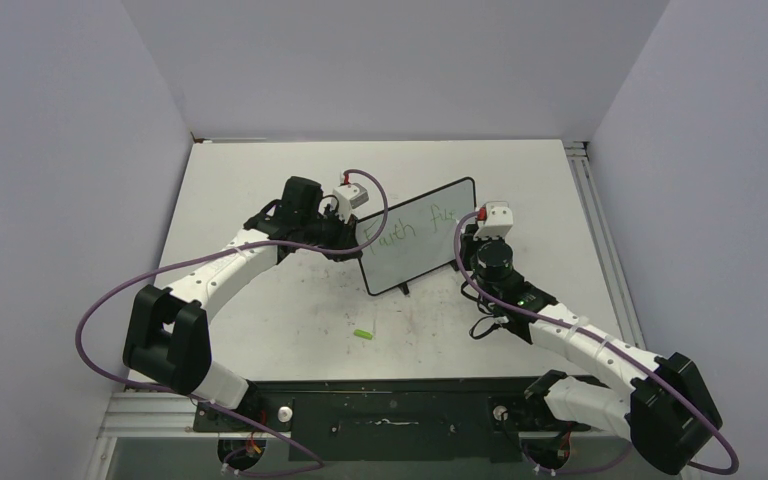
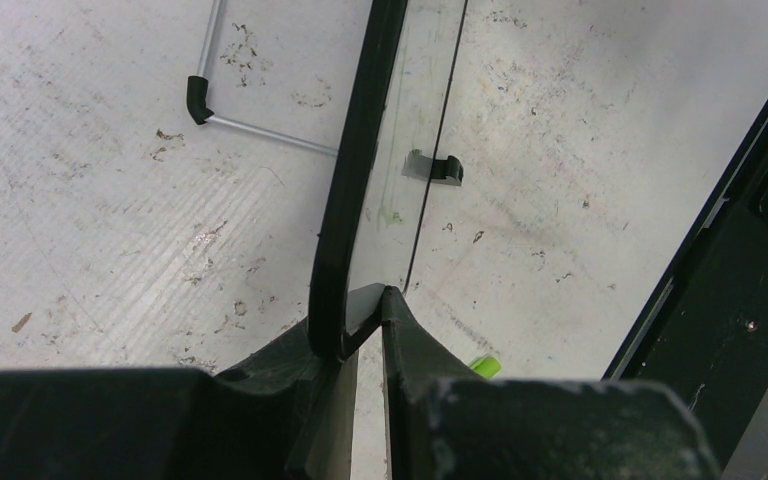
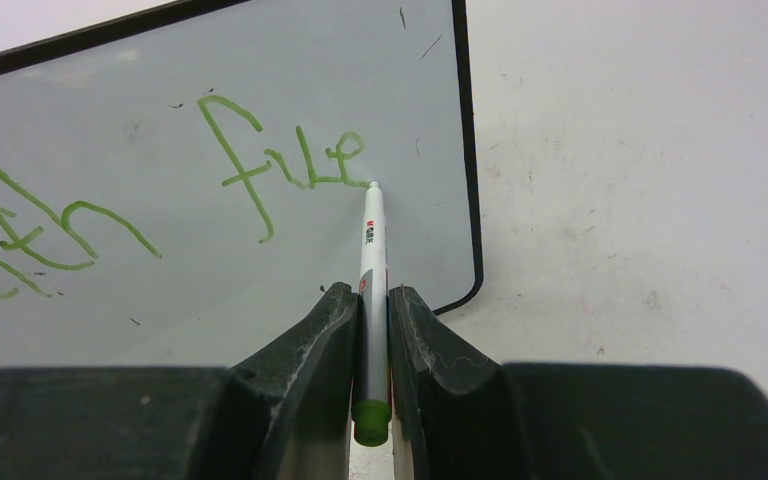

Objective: Write a sentence on the whiteboard

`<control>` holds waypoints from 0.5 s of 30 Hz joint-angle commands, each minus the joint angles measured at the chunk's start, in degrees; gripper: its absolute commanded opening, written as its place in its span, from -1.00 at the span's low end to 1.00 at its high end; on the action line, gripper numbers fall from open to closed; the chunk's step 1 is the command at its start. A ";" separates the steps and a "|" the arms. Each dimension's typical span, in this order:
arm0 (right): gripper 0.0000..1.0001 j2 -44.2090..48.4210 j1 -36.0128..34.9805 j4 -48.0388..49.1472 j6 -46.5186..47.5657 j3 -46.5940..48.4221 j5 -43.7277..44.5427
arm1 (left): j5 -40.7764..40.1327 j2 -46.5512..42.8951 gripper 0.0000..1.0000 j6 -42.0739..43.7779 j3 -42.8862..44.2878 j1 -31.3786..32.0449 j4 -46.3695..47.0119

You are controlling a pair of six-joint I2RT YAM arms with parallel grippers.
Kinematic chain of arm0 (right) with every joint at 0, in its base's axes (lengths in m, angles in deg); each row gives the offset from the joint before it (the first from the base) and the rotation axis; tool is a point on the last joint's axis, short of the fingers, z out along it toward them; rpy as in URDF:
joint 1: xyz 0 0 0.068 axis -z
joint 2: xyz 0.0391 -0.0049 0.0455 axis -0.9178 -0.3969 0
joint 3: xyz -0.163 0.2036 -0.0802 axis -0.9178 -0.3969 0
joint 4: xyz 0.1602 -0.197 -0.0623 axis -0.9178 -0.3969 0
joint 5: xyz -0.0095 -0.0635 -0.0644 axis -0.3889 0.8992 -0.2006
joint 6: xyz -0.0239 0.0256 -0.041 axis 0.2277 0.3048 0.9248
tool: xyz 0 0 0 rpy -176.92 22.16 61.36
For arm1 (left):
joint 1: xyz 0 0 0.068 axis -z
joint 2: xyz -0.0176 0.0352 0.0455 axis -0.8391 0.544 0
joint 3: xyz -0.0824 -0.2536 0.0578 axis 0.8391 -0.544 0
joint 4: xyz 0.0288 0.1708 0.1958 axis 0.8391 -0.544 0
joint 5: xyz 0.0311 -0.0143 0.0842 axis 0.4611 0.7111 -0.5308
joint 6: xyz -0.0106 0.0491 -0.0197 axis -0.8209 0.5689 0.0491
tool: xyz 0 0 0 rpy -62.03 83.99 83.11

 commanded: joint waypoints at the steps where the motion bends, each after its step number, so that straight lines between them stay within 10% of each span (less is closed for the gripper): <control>1: -0.89 0.67 -0.27 2.63 0.04 0.76 1.13 | -4.25 -0.96 -1.00 3.93 1.36 0.06 -1.17; 15: -0.89 2.65 2.15 -0.54 2.30 8.22 -2.92 | -4.34 -0.86 -1.00 3.92 1.37 0.06 -1.16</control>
